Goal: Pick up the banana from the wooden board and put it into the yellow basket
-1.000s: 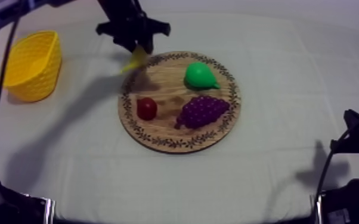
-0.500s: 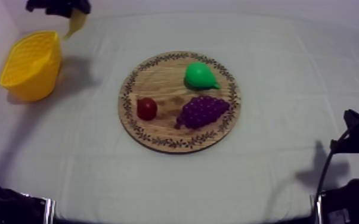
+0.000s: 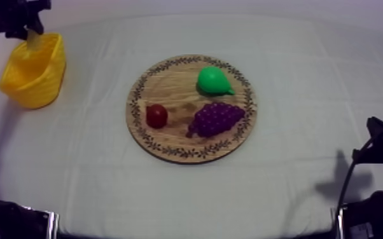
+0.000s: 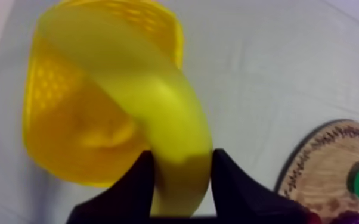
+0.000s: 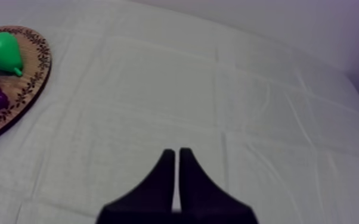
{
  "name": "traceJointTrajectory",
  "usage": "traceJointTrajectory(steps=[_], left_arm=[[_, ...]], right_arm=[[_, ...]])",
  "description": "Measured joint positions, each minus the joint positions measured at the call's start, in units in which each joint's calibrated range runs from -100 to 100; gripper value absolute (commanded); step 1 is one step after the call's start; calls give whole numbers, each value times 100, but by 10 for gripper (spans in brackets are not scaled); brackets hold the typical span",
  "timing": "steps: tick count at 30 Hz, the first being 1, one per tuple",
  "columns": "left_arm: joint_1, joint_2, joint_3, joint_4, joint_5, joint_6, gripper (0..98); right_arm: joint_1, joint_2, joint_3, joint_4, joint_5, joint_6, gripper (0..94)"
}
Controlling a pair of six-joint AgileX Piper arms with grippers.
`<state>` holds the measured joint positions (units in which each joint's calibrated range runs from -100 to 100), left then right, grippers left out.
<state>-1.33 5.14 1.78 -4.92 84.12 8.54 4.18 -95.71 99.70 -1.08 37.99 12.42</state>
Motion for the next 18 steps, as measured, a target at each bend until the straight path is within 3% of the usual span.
traceJointTrajectory(steps=[9,15,18], left_arm=[[-445,438,46,2,-293,-194,389],[-514,592,149,95,-429,-363,676],[-518,622,163,158,-465,-493,763]], right_arm=[[0,0,0,0,0,0,6],[0,0,0,0,0,8,6],[0,0,0,0,0,8,6]])
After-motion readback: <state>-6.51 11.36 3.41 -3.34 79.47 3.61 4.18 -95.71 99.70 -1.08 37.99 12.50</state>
